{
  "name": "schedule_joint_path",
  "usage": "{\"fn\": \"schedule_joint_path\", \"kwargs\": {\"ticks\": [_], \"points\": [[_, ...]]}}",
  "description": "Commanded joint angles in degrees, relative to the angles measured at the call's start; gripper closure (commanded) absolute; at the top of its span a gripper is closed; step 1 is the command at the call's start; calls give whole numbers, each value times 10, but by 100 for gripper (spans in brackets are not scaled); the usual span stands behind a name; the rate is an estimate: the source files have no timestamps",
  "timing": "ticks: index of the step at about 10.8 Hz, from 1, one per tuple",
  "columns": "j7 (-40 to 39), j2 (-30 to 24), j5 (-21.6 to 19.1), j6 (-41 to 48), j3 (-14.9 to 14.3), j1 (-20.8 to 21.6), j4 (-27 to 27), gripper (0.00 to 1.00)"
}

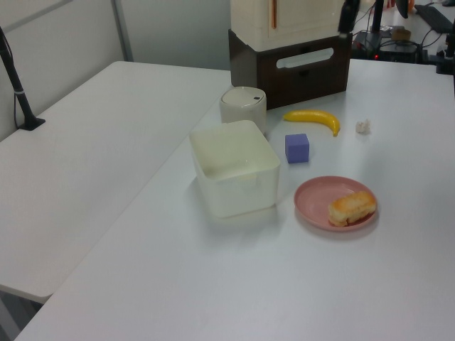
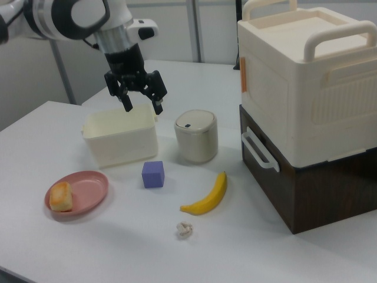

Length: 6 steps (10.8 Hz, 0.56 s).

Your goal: Put the bread on a plate

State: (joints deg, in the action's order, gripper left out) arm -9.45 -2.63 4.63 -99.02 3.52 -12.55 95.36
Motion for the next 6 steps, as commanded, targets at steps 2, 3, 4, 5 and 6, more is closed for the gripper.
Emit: {"fn": "schedule_joint_path", "kwargs": {"ticks": [2, 3, 4, 5, 6], "points": [[13, -12, -33, 97, -45, 4, -54, 0], [14, -12, -37, 98, -44, 4, -53, 0], [15, -11, -49, 98, -45, 3, -53, 0], [17, -10, -68, 94, -47, 2, -53, 0], [18, -9, -74, 93, -48, 2, -53, 0]]}}
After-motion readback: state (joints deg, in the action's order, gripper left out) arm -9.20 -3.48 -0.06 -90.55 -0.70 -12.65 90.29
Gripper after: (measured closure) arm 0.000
